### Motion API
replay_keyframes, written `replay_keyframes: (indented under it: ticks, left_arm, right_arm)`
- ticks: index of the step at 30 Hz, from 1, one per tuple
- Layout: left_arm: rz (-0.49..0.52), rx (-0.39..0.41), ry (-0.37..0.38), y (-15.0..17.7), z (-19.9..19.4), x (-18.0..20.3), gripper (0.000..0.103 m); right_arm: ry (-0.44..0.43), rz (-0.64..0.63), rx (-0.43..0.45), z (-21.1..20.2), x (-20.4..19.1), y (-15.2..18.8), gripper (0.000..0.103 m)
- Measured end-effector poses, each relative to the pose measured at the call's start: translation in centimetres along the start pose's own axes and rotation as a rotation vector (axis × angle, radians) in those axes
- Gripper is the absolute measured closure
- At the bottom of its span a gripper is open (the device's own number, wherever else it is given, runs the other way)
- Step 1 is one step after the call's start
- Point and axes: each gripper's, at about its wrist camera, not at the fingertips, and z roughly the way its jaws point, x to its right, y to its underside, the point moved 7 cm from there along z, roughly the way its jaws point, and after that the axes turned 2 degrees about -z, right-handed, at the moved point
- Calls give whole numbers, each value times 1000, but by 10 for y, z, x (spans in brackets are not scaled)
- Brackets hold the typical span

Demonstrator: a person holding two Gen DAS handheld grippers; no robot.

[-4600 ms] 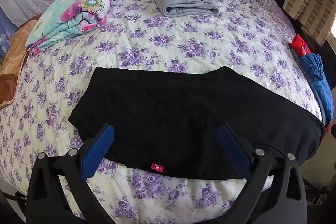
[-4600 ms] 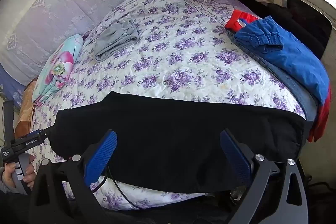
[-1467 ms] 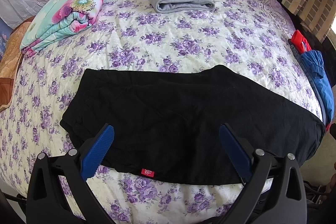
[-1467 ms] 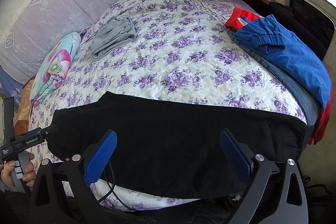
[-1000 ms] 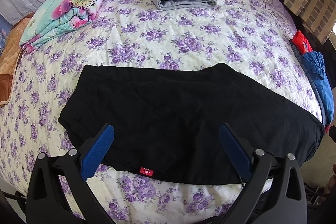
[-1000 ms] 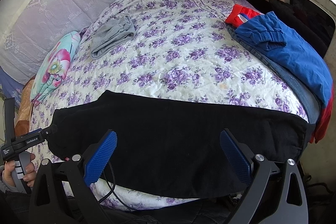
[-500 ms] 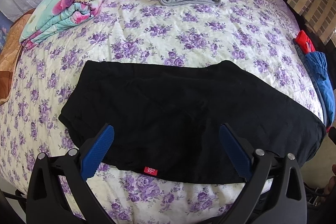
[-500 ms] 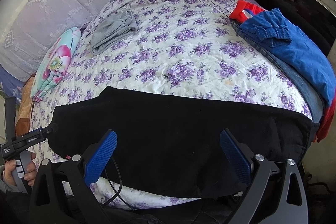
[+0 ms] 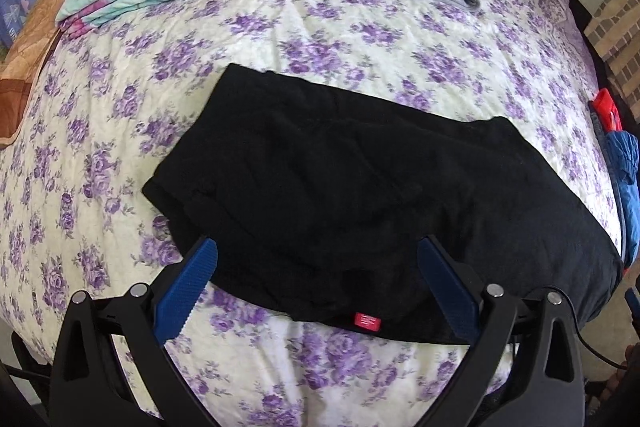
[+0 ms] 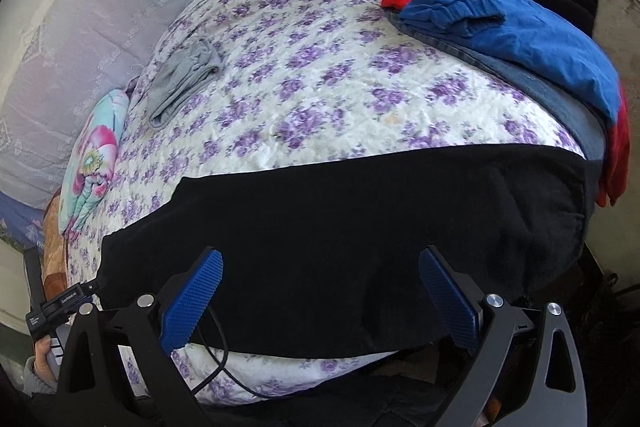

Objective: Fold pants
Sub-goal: 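Grasp the waistband edge of the black pants with both grippers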

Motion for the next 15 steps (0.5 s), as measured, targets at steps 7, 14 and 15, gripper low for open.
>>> replay_keyframes:
  ticks: [7, 14, 15]
  left_arm:
    - [-172, -76, 103, 10, 19, -57, 5]
    - [-203, -76, 129, -3, 57, -46, 5]
    - [-203, -54, 135, -11, 58, -40, 5]
  right_arm:
    - [16, 252, -4, 0, 73, 43, 4]
    - [31, 371, -10, 6, 92, 81, 4]
    - [35, 374, -3, 6, 94, 83, 4]
